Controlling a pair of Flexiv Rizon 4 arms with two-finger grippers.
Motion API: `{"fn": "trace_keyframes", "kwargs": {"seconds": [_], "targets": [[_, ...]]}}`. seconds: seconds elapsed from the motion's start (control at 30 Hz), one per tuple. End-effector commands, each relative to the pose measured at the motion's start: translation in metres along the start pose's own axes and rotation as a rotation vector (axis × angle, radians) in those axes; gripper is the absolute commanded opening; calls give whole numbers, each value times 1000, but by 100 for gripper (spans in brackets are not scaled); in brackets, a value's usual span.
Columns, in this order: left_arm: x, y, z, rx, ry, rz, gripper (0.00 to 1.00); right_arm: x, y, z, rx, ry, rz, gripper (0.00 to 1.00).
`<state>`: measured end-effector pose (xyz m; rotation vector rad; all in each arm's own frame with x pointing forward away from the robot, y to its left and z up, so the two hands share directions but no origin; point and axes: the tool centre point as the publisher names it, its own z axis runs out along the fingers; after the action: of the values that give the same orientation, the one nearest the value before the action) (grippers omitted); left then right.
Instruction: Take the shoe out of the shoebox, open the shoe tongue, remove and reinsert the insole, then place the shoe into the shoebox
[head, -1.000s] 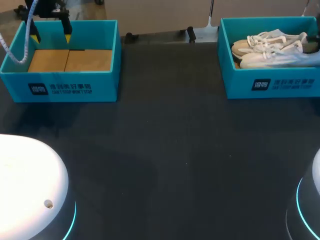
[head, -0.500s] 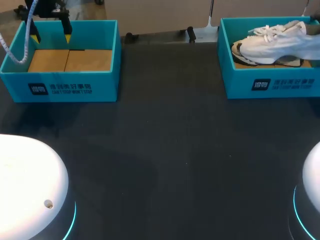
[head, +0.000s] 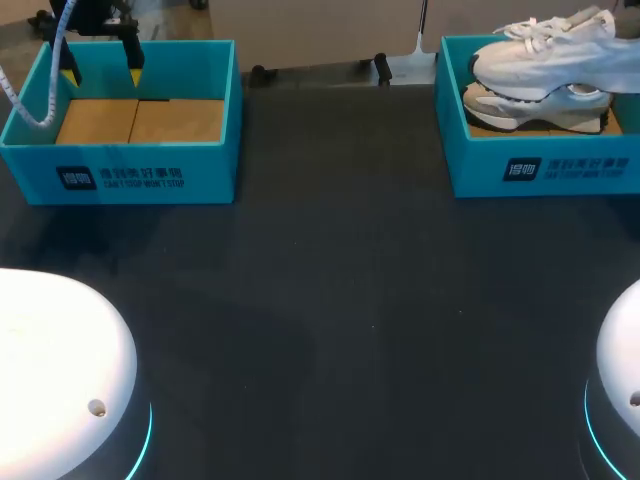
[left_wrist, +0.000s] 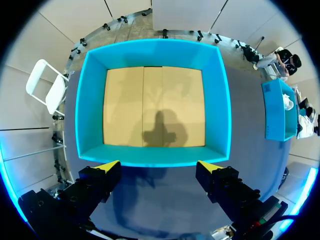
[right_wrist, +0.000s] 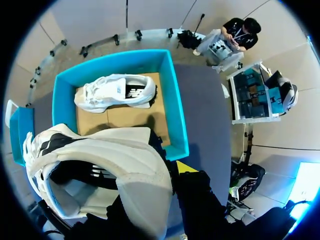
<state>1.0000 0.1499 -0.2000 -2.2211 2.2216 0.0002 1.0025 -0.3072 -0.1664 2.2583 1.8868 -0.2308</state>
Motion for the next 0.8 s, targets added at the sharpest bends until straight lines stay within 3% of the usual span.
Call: {"fn": "trace_keyframes", "kwargs": {"seconds": [0.03,0.43,0.57,0.8], "targets": [[0,0,0,0,0,0,100,0,-3,-4,-5,-3,1,0],[0,0,0,0,0,0,100,0,-3,-4,-5,-3,1,0],[0,0,0,0,0,0,100,15,-26,-15,-48,3,-74,0],[0,0,0,0,0,0,100,41,-67,-26,-57,17,-100,0]]}}
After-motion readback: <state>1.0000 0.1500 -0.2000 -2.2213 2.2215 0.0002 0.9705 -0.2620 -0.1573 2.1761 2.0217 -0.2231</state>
